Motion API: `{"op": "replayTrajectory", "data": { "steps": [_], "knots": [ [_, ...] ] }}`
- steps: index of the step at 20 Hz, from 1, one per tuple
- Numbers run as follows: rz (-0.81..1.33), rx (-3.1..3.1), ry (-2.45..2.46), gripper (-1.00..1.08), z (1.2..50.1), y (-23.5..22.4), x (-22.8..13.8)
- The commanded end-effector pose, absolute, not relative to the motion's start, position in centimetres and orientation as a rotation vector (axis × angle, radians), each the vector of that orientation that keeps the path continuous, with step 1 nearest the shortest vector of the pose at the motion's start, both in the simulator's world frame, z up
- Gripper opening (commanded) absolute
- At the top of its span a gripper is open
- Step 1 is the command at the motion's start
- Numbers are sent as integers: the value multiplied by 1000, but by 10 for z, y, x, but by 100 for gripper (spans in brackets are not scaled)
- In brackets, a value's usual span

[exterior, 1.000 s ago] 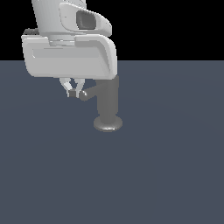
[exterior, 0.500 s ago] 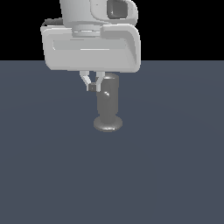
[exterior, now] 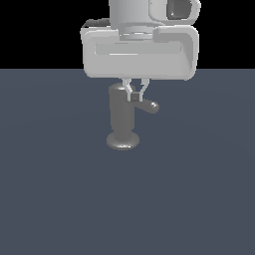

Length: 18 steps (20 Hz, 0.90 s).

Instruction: Turn on the faucet by rotating a designated handle.

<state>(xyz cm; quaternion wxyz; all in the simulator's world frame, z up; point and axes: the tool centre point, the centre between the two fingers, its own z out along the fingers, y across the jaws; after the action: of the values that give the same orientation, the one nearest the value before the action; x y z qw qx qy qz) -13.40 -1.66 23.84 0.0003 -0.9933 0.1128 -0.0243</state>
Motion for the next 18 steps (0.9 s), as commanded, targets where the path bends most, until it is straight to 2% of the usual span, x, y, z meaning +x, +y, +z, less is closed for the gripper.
{"op": "replayTrajectory", "data": {
  "steps": [1, 3, 4, 18],
  "knots": [
    [0, -3116, 401, -100, 220, -42, -149],
    [0, -3116, 401, -100, 220, -48, -149],
    [-85, -3122, 350, -100, 240, -30, -133],
    [-57, -3121, 367, -100, 234, -79, -101]
  ]
}}
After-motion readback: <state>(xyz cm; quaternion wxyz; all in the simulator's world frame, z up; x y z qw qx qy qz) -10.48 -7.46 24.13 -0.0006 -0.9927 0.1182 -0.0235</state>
